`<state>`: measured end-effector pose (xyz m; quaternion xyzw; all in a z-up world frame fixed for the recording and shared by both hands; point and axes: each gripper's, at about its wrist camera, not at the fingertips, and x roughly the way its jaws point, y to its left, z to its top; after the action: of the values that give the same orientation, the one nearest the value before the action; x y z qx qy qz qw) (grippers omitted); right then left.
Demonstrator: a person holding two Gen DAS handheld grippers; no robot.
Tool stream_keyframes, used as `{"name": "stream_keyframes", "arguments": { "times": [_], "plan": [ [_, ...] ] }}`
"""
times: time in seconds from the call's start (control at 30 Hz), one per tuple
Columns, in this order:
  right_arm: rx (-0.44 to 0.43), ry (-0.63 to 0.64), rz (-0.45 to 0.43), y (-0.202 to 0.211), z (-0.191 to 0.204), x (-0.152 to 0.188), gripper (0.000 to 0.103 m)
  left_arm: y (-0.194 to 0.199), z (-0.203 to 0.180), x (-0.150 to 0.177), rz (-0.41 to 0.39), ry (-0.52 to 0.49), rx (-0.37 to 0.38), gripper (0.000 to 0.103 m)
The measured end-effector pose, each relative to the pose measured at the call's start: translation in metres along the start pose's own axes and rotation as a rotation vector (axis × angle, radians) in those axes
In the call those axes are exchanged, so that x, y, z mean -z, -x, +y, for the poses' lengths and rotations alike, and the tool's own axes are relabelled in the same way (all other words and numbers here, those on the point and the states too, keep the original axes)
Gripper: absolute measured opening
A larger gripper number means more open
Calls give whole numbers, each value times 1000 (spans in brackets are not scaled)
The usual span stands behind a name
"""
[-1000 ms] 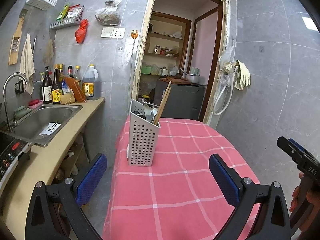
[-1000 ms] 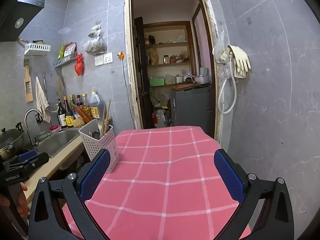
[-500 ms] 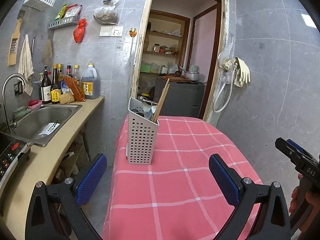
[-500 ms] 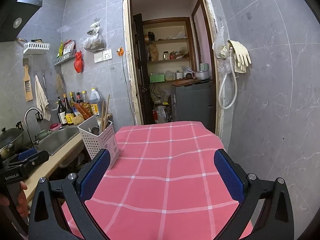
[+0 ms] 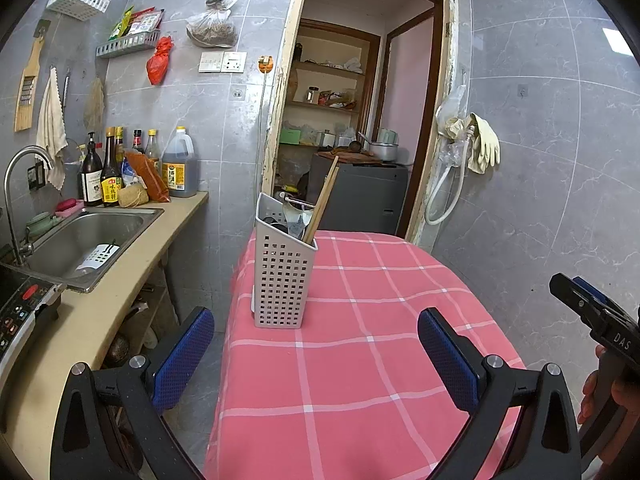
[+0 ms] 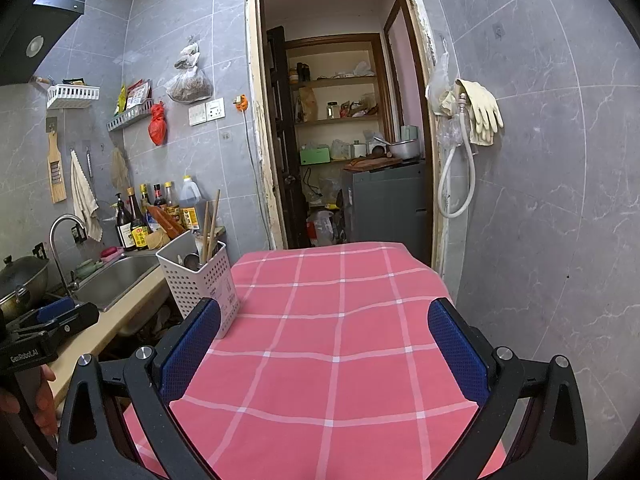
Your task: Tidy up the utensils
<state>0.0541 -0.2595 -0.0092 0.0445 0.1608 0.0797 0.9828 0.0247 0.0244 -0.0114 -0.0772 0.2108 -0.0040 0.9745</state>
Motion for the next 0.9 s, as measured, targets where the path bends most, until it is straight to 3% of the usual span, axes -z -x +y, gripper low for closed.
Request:
{"name": "stream_keyframes", "arguments": {
  "times": [0.9],
  "plan": [
    [0,-2,1,0,-1,0,102,1,-4,4,2,-1,4,103]
  ]
}}
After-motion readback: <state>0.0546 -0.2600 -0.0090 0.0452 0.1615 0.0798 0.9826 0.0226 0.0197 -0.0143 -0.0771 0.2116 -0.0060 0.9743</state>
